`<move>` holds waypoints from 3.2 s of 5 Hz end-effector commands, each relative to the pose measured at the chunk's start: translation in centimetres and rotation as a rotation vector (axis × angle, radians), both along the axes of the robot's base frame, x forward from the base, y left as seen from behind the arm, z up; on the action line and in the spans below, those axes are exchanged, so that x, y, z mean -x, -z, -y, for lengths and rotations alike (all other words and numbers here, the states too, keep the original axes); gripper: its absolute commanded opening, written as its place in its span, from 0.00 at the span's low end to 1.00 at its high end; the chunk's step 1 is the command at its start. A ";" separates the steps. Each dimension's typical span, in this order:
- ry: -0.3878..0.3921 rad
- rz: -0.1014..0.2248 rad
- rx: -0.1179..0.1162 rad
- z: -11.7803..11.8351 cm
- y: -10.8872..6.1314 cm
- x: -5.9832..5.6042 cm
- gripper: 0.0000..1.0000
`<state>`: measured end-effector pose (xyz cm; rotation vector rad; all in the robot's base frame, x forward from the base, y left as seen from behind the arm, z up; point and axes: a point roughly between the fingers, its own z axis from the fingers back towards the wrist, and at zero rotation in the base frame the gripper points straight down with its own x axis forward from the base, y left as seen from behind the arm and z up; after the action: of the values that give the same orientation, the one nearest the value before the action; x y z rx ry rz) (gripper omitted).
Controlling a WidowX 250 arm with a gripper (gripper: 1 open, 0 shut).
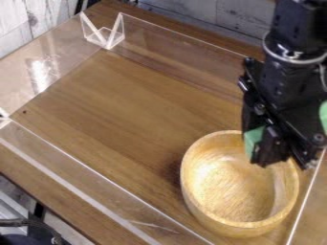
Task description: Put the green block in the brown bowl
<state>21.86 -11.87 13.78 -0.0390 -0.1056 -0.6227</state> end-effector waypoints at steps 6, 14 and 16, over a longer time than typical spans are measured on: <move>-0.096 0.011 0.011 0.2 -2.0 -0.2 0.00; -0.130 -0.017 0.016 -0.5 -4.3 -3.4 1.00; -0.103 -0.023 0.022 -1.4 -3.6 -2.6 1.00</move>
<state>24.39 -10.36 15.93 -0.0556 -0.0327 -0.5059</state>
